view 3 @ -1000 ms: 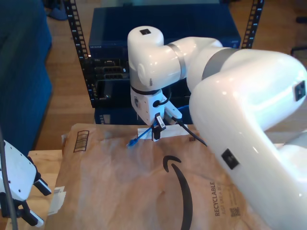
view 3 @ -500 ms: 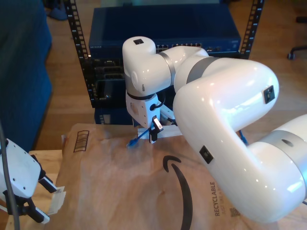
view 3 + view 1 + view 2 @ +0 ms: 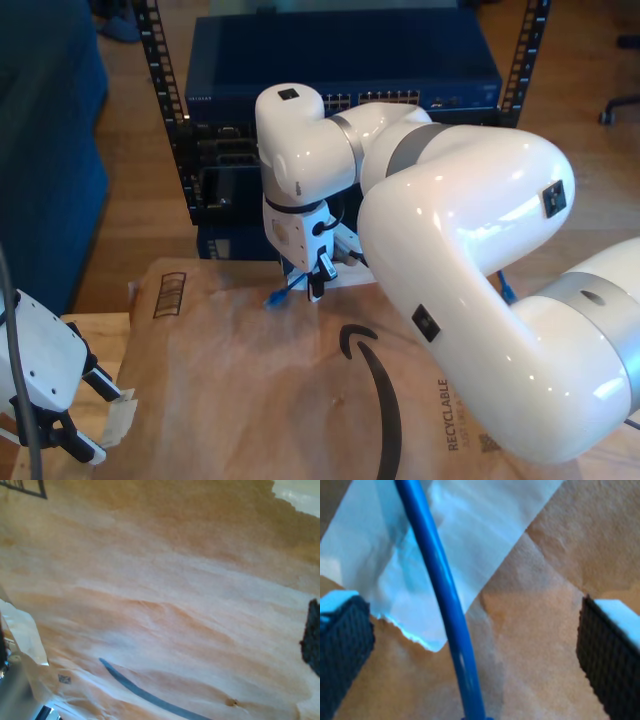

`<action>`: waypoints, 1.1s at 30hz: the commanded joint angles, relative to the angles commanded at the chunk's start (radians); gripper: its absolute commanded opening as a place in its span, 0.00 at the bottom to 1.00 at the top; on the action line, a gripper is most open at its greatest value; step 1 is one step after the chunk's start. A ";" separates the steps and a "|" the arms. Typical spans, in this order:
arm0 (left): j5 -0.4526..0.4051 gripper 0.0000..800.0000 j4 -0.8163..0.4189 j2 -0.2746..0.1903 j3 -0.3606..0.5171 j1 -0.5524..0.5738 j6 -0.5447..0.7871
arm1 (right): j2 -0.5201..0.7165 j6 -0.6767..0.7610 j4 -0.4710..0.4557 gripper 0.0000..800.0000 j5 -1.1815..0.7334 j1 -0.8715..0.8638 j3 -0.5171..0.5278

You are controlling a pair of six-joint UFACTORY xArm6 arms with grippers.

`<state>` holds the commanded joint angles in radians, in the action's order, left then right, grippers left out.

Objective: Grab the cable and plug it in

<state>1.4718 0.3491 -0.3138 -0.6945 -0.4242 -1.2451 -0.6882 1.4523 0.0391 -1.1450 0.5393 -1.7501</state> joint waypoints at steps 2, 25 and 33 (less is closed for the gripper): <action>0.000 1.00 0.000 0.000 0.000 0.000 0.002 | 0.000 0.000 0.000 0.55 0.000 0.000 -0.002; 0.106 1.00 0.285 -0.003 -0.144 -0.003 0.006 | 0.416 0.203 0.041 0.02 -0.261 -0.137 0.023; 0.109 1.00 0.307 -0.009 -0.144 -0.002 0.008 | 0.608 0.199 0.041 0.01 -0.410 -0.249 -0.075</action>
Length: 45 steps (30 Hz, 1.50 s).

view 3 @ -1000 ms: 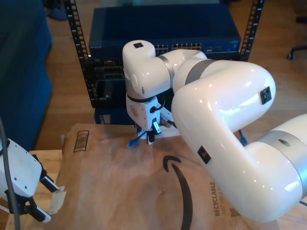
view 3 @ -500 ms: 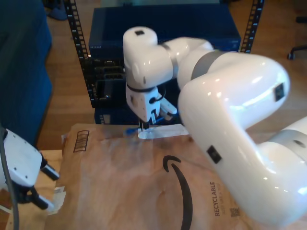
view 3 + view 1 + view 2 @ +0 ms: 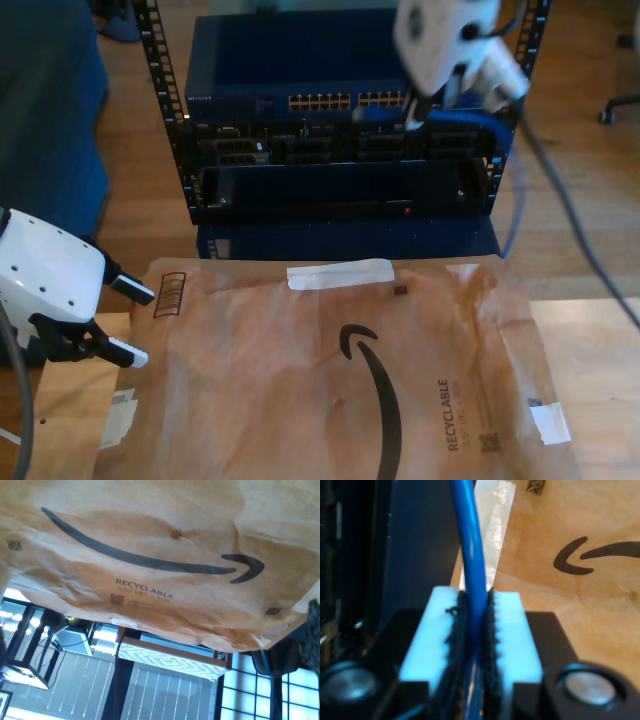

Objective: Grab the cable and plug it in

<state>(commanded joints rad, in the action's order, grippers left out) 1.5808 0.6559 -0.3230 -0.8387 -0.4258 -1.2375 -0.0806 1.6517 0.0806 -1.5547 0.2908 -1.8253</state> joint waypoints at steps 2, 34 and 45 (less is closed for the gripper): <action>0.025 1.00 0.017 0.000 -0.002 0.000 0.000 | 0.014 0.002 0.000 0.01 -0.068 -0.002 -0.031; 0.302 0.99 0.428 -0.011 -0.077 -0.002 -0.100 | 0.430 0.041 0.641 0.02 0.281 0.061 0.848; 0.288 0.93 0.427 -0.009 -0.052 0.000 -0.100 | 0.269 0.069 0.643 0.02 0.307 0.143 0.690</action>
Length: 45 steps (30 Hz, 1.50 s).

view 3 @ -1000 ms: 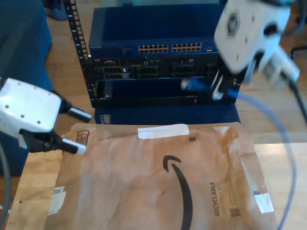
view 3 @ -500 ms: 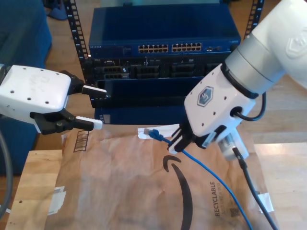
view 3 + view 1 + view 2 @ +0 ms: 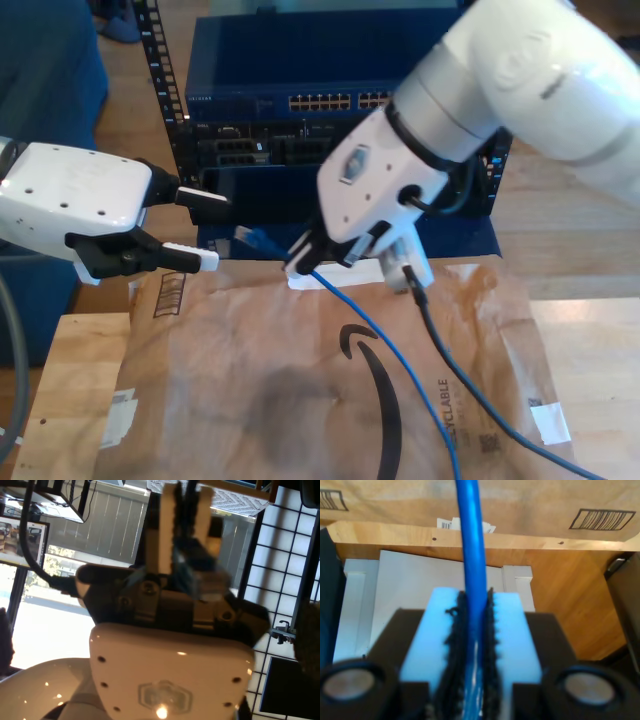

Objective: Grab the cable and plug it in

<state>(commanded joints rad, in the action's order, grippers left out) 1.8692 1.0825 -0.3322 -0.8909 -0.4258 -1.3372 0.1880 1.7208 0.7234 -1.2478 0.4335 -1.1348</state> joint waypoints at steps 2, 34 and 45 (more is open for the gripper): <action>0.002 0.91 0.000 0.000 0.009 0.000 0.002 | -0.002 0.002 0.000 0.02 0.000 0.003 -0.011; -0.057 0.58 -0.005 -0.002 0.031 -0.006 0.008 | -0.021 0.012 -0.002 0.02 -0.002 0.021 -0.014; -0.057 0.43 -0.005 -0.011 0.031 -0.008 0.008 | -0.023 0.012 -0.002 0.02 0.000 0.021 -0.015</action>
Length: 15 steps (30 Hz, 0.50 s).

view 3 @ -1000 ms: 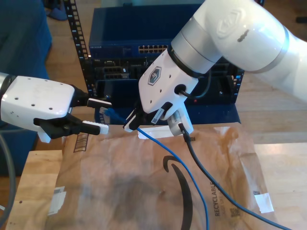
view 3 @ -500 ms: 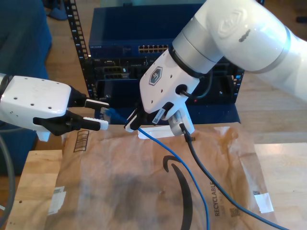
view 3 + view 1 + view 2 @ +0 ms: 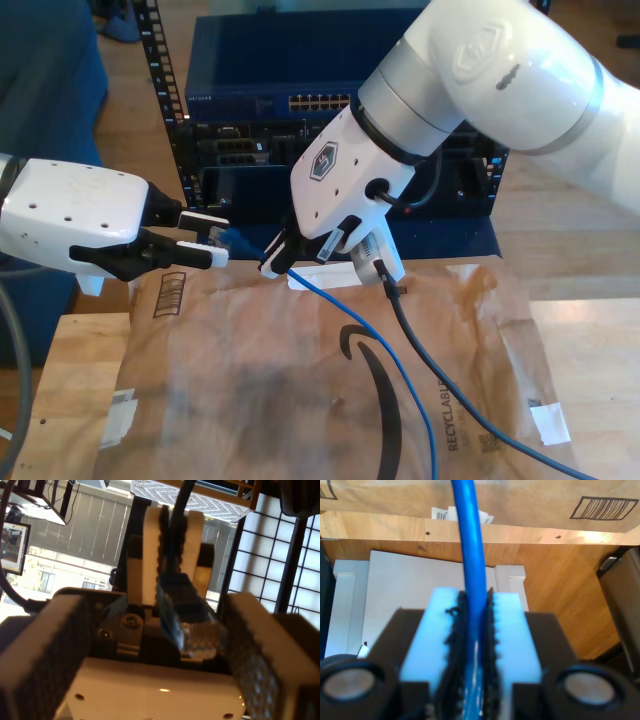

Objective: Grab the cable and plug it in

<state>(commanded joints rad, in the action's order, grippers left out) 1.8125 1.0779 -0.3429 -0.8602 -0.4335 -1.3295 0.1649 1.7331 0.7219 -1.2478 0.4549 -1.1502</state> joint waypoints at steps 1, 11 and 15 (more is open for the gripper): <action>-0.005 0.42 0.000 -0.002 0.000 0.000 0.000 | 0.000 0.000 0.000 0.02 0.000 0.000 0.000; -0.041 0.28 0.000 -0.012 0.002 0.000 0.000 | -0.002 -0.002 0.000 0.02 0.000 0.000 0.000; -0.041 0.27 0.000 -0.012 0.002 0.000 0.002 | -0.002 -0.002 0.000 0.02 0.000 0.000 -0.002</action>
<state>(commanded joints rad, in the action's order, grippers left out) 1.7710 1.0779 -0.3552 -0.8587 -0.4335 -1.3280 0.1634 1.7315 0.7219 -1.2478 0.4549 -1.1517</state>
